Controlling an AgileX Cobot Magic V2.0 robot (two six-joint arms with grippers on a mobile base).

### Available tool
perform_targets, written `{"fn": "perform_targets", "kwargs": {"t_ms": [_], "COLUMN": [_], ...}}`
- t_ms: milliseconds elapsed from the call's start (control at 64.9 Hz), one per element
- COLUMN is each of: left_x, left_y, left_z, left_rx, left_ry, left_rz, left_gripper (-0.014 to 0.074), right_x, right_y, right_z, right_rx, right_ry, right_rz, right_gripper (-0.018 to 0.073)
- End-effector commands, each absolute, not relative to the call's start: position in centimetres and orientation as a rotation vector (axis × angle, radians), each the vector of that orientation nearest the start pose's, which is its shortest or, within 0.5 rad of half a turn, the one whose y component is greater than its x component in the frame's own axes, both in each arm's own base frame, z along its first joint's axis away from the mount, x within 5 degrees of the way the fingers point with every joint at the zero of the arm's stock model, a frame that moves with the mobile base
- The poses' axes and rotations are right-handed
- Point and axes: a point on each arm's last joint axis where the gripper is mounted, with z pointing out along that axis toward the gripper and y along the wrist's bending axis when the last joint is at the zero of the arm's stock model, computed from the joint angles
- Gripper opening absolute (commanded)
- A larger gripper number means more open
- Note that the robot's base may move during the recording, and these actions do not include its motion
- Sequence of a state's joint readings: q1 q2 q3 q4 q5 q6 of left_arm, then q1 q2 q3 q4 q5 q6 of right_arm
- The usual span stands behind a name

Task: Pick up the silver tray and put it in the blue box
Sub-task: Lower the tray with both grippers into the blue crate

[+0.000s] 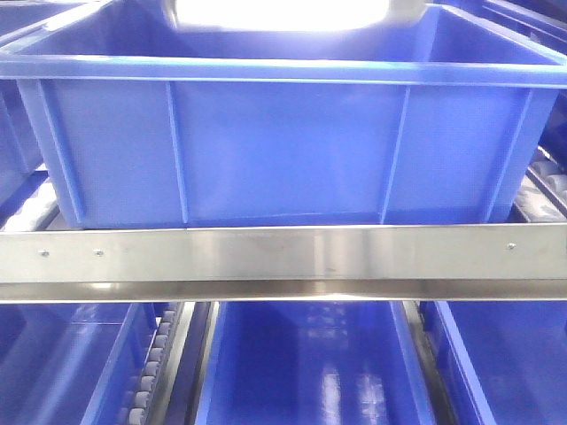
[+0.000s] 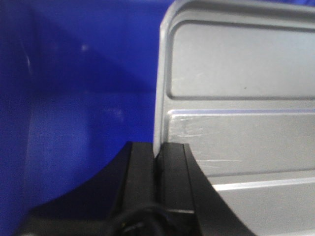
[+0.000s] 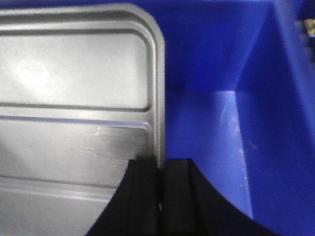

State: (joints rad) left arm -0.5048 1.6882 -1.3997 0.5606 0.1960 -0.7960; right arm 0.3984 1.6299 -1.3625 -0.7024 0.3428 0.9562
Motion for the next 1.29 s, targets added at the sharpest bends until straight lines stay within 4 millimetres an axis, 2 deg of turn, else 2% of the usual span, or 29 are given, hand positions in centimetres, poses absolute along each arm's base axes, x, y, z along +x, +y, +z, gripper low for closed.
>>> {"fn": "perform_targets", "kwargs": {"t_ms": [0, 123, 370, 447, 539, 662, 724, 785, 955, 1047, 1109, 1217, 1247, 1278], "left_x": [36.1, 36.9, 36.9, 37.0, 37.3, 37.8, 37.9, 38.0, 38.1, 38.1, 38.0, 37.5, 37.5, 37.5], "left_y": [-18.9, -18.7, -18.7, -18.5, -17.7, -16.5, -16.2, -15.9, -15.8, -15.8, -15.8, -15.8, -15.9, -16.0], "left_z": [36.5, 35.4, 35.3, 35.3, 35.5, 36.1, 36.2, 36.2, 36.2, 36.4, 36.6, 37.4, 37.5, 37.6], "left_rx": [0.206, 0.198, 0.211, 0.202, 0.163, 0.121, 0.113, 0.104, 0.106, 0.121, 0.123, 0.127, 0.131, 0.135], "left_ry": [1.797, 1.828, 1.83, 1.844, 1.887, 1.892, 1.894, 1.899, 1.898, 1.886, 1.878, 1.852, 1.844, 1.834], "left_rz": [-0.479, -0.461, -0.444, -0.429, -0.373, -0.334, -0.323, -0.314, -0.31, -0.299, -0.302, -0.316, -0.323, -0.332], "left_gripper": [-0.0104, -0.0104, -0.0101, -0.0063, 0.002, 0.0179, 0.0211, 0.0212, 0.0211, 0.0206, 0.0154, -0.0104, -0.0102, -0.0085], "right_x": [36.7, 37.4, 37.4, 37.4, 37.5, 37.8, 37.8, 37.8, 37.8, 37.9, 37.7, 37.3, 37.2, 37.2], "right_y": [13.4, 13.6, 13.7, 13.6, 13.1, 12.3, 12.2, 12.2, 12.1, 12.1, 12.1, 12.0, 12.0, 12.0], "right_z": [36.7, 35.4, 35.5, 35.4, 35.3, 35.3, 35.3, 35.3, 35.3, 35.4, 35.6, 36.4, 36.5, 36.5], "right_rx": [-0.048, -0.05, -0.053, -0.051, -0.035, -0.01, -0.008, -0.009, -0.027, -0.044, -0.045, -0.043, -0.046, -0.047], "right_ry": [1.871, 1.903, 1.898, 1.901, 1.91, 1.917, 1.915, 1.916, 1.91, 1.905, 1.899, 1.88, 1.874, 1.871], "right_rz": [0.284, 0.272, 0.277, 0.273, 0.253, 0.231, 0.23, 0.228, 0.212, 0.195, 0.195, 0.201, 0.207, 0.211], "right_gripper": [0.0059, 0.0059, 0.0059, 0.0069, 0.0163, 0.0389, 0.0474, 0.05, 0.0499, 0.0487, 0.0424, 0.0147, 0.0052, 0.0039]}}
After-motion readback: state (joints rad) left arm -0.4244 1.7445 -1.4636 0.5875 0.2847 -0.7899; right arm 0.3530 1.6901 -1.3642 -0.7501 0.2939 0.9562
